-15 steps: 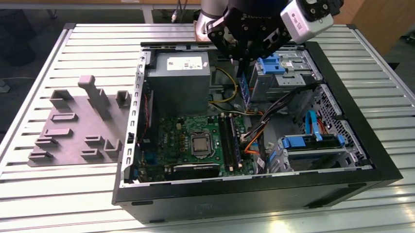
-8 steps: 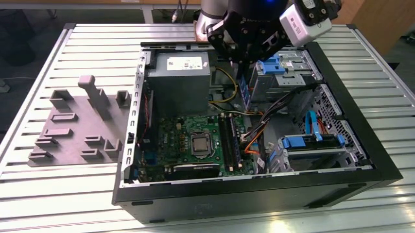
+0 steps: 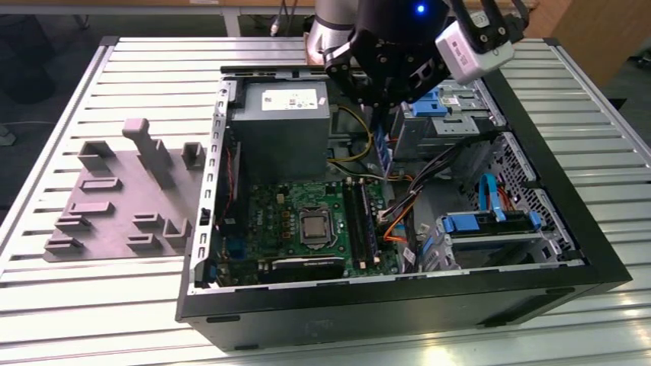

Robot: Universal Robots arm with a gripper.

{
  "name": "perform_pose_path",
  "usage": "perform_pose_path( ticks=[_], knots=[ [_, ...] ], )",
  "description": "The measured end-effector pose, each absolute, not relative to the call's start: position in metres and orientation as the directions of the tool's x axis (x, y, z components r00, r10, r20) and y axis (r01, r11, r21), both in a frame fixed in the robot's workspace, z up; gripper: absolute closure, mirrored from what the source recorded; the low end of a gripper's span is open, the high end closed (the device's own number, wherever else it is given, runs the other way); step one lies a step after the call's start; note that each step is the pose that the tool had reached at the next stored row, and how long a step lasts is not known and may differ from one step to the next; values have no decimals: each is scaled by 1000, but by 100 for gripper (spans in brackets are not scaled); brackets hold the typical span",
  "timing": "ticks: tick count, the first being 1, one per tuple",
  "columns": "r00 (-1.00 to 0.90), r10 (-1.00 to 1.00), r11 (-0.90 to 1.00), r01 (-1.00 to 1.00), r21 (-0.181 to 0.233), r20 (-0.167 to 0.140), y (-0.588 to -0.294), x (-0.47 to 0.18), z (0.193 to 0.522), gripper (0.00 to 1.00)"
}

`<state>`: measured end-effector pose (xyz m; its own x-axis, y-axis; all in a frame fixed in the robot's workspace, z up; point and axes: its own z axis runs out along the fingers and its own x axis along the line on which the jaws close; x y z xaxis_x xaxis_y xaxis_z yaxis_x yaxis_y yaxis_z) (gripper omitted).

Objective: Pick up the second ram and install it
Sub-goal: 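Insert the second ram into the second slot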

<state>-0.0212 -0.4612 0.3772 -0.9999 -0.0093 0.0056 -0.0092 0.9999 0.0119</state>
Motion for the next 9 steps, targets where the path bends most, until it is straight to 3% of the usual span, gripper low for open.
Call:
perform_pose_path(
  ticks=[9],
  knots=[
    [-1000, -10, 1000, -10, 12, 6, -461, -21, 368, 86]
  ],
)
